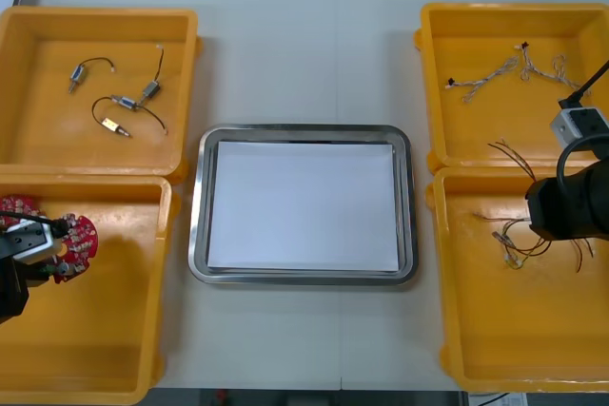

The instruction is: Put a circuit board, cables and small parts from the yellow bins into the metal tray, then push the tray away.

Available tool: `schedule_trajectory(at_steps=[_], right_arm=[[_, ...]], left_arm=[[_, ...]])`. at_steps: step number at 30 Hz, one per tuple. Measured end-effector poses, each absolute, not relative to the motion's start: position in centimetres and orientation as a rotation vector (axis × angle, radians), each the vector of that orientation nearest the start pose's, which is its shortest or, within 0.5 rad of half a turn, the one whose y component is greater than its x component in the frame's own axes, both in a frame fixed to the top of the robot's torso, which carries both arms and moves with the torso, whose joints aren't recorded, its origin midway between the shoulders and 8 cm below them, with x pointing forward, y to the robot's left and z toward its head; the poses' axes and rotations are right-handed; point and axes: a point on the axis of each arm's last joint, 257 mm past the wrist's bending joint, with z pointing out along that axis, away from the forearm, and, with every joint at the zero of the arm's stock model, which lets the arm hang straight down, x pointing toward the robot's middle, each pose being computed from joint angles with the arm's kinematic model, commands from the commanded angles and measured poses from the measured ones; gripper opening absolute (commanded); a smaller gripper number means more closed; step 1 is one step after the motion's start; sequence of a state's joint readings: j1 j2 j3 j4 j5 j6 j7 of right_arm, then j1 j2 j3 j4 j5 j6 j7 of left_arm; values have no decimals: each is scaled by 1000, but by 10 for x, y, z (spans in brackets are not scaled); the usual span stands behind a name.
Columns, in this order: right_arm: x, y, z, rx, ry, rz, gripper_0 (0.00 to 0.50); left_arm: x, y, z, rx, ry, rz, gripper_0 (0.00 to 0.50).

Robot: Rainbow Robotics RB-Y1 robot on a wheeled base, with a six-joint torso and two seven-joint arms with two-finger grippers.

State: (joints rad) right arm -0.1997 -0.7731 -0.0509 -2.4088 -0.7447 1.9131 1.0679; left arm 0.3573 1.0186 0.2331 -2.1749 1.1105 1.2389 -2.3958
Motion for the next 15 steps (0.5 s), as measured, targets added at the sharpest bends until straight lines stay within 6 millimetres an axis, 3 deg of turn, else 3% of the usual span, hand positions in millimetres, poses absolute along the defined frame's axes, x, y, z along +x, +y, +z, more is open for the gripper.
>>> schedule_trajectory(at_steps=[6, 15], right_arm=[[366, -289, -161, -241, 2618, -74, 0], [365, -282, -150, -322, 2617, -61, 0]], left_arm=[[316, 366, -249, 1340, 2339, 98, 0], [319, 341, -230, 923, 2540, -27, 0]])
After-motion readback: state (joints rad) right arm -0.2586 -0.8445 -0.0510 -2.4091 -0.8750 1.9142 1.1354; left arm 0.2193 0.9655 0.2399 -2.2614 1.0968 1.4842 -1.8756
